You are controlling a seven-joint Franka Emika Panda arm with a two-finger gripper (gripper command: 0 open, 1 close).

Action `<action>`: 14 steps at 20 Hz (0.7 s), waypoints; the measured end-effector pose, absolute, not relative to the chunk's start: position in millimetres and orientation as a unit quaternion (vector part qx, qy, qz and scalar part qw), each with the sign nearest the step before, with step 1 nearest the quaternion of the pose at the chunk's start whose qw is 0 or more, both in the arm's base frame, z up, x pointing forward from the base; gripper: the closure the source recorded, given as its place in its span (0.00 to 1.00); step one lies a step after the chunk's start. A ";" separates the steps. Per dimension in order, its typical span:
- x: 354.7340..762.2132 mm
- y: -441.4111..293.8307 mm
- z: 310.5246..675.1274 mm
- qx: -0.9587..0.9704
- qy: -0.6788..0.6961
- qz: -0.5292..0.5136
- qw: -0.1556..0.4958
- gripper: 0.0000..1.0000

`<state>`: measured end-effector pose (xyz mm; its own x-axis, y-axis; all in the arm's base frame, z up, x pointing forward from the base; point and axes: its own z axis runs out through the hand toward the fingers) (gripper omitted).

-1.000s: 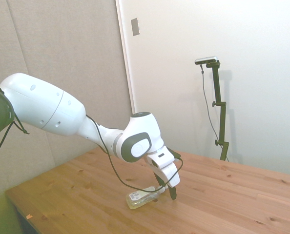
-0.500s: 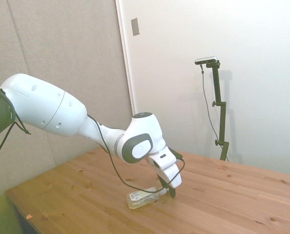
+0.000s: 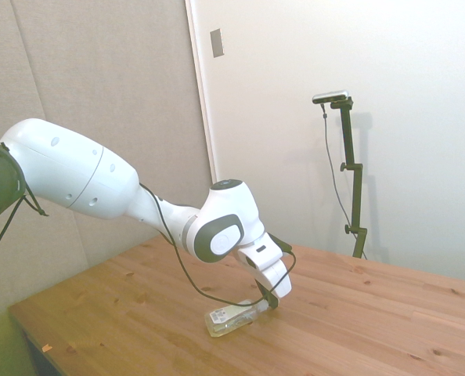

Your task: Stand the sanitizer

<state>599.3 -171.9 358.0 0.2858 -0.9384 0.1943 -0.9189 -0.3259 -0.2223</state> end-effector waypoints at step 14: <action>589.0 -90.4 490.8 -0.762 0.553 -0.336 0.012 1.00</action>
<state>589.0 -90.4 490.8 0.1629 -0.8514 0.4986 -0.8348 -0.3883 -0.3903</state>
